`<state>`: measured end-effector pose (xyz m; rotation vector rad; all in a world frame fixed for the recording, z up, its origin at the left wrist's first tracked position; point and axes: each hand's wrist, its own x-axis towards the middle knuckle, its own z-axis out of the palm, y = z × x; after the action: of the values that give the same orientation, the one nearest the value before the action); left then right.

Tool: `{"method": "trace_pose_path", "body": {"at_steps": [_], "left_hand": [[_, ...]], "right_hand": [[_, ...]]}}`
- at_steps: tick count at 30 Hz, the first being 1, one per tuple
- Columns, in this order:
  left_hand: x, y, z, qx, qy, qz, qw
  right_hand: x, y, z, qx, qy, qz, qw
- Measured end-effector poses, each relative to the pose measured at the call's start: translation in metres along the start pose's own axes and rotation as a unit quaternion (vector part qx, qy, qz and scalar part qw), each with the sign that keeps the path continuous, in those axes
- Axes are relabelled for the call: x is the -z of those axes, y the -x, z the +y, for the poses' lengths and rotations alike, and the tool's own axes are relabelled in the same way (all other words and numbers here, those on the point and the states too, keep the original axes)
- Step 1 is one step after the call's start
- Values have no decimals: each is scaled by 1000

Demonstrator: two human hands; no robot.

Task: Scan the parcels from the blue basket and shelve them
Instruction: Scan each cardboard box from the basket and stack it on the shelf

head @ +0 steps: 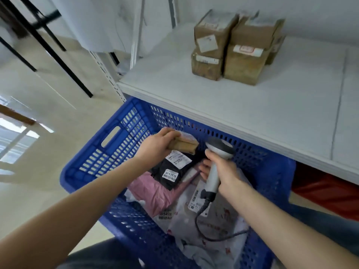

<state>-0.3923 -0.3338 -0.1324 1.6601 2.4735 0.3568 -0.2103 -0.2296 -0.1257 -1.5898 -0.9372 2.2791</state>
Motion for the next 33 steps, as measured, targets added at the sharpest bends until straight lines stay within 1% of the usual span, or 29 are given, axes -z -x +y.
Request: {"method": "trace_pose_path", "body": {"at_steps": [2,5,7,8,9,11,12,14,15,17,20,23,26,27,30,33], "left_hand": [[18,11,31,-34,23,40,998],[37,23,70,-31,67,43,996],[43,30,90,-12,139,35,990],[45,33,100,9,201,37,979],[46,36,110,46,275,42,960],[46,38,126,147,416,69,895],[43,38,132,189,447,93,870],[36,39,136,240,464,130,843],[33,39,136,257,480,130,829],[27,36,131,295,533,98,787],[27,34,122,352,597,10,721],[29,33,113,375,616,-74,689],[23,32,107,379,623,-90,679],[21,31,106,378,624,-79,679],[14,26,102,377,608,-22,698],[7,25,95,377,596,24,708]], "right_hand": [[5,22,-21,15,-20,2,1000],[16,52,-47,53,-35,11,998],[24,66,-54,82,-27,25,996],[28,70,-56,95,-22,35,995],[31,73,-56,105,-16,42,993],[38,78,-52,128,-2,47,991],[40,79,-48,141,6,48,989],[43,78,-38,163,26,48,985],[44,76,-33,170,39,50,983],[45,70,-25,175,51,59,982],[43,65,-22,184,49,56,980],[41,66,-24,210,80,28,974],[40,66,-25,218,110,8,970],[41,66,-25,219,112,8,969],[42,72,-19,225,116,8,967],[43,82,-8,198,127,-15,972]]}}
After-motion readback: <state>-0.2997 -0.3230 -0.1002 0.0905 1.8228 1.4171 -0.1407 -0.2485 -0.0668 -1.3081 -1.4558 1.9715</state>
